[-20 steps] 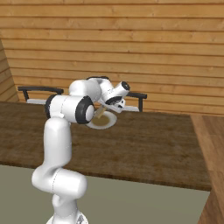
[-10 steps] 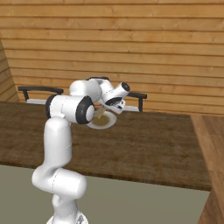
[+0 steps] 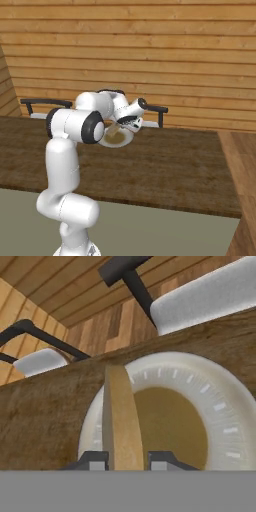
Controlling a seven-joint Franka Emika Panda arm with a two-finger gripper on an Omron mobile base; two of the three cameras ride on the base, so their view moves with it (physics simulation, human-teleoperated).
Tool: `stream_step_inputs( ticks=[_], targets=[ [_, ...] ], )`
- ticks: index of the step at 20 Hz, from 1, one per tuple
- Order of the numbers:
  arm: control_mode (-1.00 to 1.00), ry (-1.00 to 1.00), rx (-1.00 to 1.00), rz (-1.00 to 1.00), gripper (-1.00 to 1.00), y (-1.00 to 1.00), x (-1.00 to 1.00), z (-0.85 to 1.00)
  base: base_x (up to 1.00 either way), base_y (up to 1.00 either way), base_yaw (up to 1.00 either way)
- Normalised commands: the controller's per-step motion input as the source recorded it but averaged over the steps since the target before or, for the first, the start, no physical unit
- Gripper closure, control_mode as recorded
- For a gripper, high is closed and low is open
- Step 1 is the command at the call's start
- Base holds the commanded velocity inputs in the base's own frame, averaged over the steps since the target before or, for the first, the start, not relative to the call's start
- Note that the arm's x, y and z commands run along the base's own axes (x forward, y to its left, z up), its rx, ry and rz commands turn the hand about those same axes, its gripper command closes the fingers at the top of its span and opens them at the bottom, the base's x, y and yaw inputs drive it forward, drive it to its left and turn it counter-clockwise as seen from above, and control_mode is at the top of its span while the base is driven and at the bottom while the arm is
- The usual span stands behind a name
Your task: Start the toaster. Once the lever pops up, take the bread to the plate on the dining counter.
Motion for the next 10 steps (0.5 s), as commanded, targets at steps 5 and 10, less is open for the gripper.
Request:
stream_step_inputs(
  ticks=[5,10],
  targets=[
    [-1.0,-0.13,0.0,-0.02,1.0,0.12,-0.42,-0.05,0.0,0.0,0.0],
    [-1.0,-0.04,0.0,-0.01,-1.0,0.03,-0.09,-0.02,0.0,0.0,0.0]
  ],
)
